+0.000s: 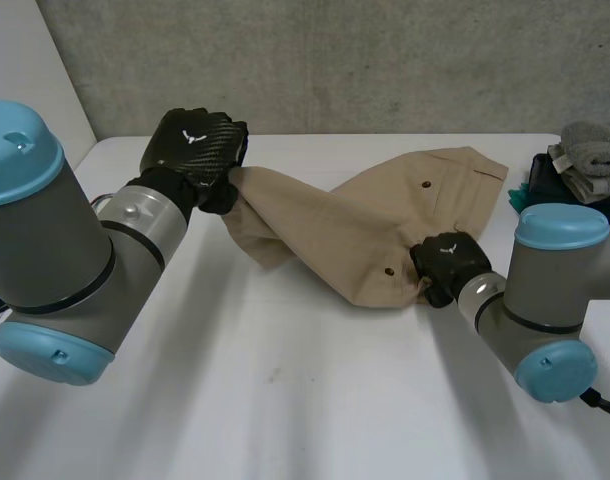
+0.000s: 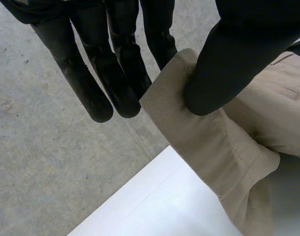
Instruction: Fold the laundry.
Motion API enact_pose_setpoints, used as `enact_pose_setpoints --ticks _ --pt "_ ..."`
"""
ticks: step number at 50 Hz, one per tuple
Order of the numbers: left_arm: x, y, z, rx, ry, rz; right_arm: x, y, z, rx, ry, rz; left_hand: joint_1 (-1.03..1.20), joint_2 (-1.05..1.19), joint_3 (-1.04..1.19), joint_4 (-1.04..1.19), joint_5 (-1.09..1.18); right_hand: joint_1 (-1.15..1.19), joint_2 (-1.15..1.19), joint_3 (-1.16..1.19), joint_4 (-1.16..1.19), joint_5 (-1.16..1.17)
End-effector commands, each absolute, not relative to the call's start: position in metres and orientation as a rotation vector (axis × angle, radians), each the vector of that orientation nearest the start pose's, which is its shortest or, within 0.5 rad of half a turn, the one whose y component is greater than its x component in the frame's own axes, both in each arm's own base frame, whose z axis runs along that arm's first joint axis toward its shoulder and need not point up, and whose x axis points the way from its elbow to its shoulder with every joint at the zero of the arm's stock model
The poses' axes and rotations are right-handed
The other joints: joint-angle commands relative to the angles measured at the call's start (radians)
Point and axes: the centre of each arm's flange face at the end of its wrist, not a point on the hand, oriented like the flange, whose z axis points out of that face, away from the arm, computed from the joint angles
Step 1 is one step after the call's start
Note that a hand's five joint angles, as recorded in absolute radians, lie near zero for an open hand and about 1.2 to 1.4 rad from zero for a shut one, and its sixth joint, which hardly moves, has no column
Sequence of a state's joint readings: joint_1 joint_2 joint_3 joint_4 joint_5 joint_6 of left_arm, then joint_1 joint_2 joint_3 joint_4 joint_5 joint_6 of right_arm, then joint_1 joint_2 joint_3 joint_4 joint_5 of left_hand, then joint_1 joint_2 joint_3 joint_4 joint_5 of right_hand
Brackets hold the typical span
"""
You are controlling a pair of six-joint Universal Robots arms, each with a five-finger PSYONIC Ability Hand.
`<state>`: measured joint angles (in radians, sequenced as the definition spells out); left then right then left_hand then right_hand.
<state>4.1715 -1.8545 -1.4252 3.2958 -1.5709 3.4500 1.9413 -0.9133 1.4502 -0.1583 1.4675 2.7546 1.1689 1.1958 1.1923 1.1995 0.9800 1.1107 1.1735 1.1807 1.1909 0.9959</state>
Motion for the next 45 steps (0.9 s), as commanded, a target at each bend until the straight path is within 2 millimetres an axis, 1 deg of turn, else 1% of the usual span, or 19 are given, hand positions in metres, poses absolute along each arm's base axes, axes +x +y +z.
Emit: enact_pose_setpoints --ticks 1,2,5,6,9,10,17,18,21,27,28,31,32,35,36,38,39,42,45 --pt "-0.296 -0.254 0.282 0.925 2.087 -2.338 0.272 -0.304 0.186 -0.982 2.171 -1.941 0.227 0.2 0.204 0.197 0.242 0.286 0.223 0.216 0.205 0.226" --pt "-0.29 -0.251 0.293 0.907 2.05 -2.352 0.271 -0.302 0.22 -0.965 2.084 -2.053 0.227 0.2 0.204 0.197 0.242 0.286 0.223 0.216 0.205 0.226" --pt "-0.283 -0.245 0.315 0.89 1.98 -2.394 0.267 -0.298 0.274 -0.921 1.942 -2.217 0.227 0.2 0.204 0.197 0.242 0.286 0.223 0.216 0.205 0.226" --pt "-0.278 -0.24 0.332 0.867 1.928 -2.434 0.265 -0.293 0.305 -0.899 1.865 -2.29 0.227 0.2 0.204 0.197 0.242 0.286 0.223 0.216 0.205 0.226" --pt "-0.27 -0.23 0.36 0.825 1.845 -2.513 0.254 -0.291 0.344 -0.853 1.81 -2.366 0.227 0.2 0.204 0.197 0.242 0.286 0.223 0.216 0.205 0.226" --pt "-0.264 -0.222 0.38 0.79 1.784 -2.567 0.247 -0.292 0.365 -0.82 1.781 -2.401 0.227 0.2 0.204 0.197 0.242 0.286 0.223 0.216 0.205 0.226" --pt "-0.24 -0.2 0.453 0.607 1.567 -2.769 0.241 -0.281 0.444 -0.655 1.569 -2.459 0.227 0.2 0.204 0.197 0.242 0.286 0.223 0.216 0.205 0.226" --pt "-0.236 -0.2 0.467 0.558 1.535 -2.809 0.24 -0.28 0.45 -0.636 1.542 -2.467 0.227 0.2 0.204 0.197 0.242 0.286 0.223 0.216 0.205 0.226" --pt "-0.235 -0.21 0.479 0.512 1.53 -2.846 0.24 -0.281 0.464 -0.575 1.484 -2.476 0.227 0.2 0.204 0.197 0.242 0.286 0.223 0.216 0.205 0.226" --pt "-0.244 -0.253 0.468 0.48 1.621 -2.803 0.253 -0.303 0.441 -0.517 1.538 -2.4 0.227 0.2 0.204 0.197 0.242 0.286 0.223 0.216 0.205 0.226" --pt "-0.248 -0.268 0.461 0.478 1.647 -2.784 0.261 -0.308 0.428 -0.512 1.568 -2.369 0.227 0.2 0.204 0.197 0.242 0.286 0.223 0.216 0.205 0.226" --pt "-0.255 -0.289 0.447 0.488 1.683 -2.75 0.27 -0.322 0.403 -0.491 1.641 -2.337 0.227 0.2 0.204 0.197 0.242 0.286 0.223 0.216 0.205 0.226" --pt "-0.261 -0.304 0.434 0.5 1.715 -2.725 0.274 -0.333 0.382 -0.474 1.703 -2.319 0.227 0.2 0.204 0.197 0.242 0.286 0.223 0.216 0.205 0.226" --pt "-0.272 -0.327 0.41 0.534 1.767 -2.688 0.28 -0.346 0.354 -0.454 1.776 -2.301 0.227 0.2 0.204 0.197 0.242 0.286 0.223 0.216 0.205 0.226" --pt "-0.279 -0.343 0.39 0.545 1.814 -2.645 0.287 -0.353 0.334 -0.455 1.817 -2.284 0.227 0.2 0.204 0.197 0.242 0.286 0.223 0.216 0.205 0.226" --pt "-0.286 -0.357 0.367 0.563 1.863 -2.602 0.295 -0.357 0.314 -0.471 1.848 -2.265 0.227 0.2 0.204 0.197 0.242 0.286 0.223 0.216 0.205 0.226" --pt "-0.292 -0.371 0.343 0.583 1.913 -2.555 0.301 -0.361 0.295 -0.487 1.879 -2.25 0.227 0.2 0.204 0.197 0.242 0.286 0.223 0.216 0.205 0.226" --pt "-0.298 -0.39 0.308 0.605 1.975 -2.482 0.309 -0.37 0.268 -0.495 1.901 -2.242 0.227 0.2 0.204 0.197 0.242 0.286 0.223 0.216 0.205 0.226" --pt "-0.299 -0.416 0.26 0.615 2.024 -2.377 0.317 -0.384 0.237 -0.482 1.892 -2.275 0.227 0.2 0.204 0.197 0.242 0.286 0.223 0.216 0.205 0.226"
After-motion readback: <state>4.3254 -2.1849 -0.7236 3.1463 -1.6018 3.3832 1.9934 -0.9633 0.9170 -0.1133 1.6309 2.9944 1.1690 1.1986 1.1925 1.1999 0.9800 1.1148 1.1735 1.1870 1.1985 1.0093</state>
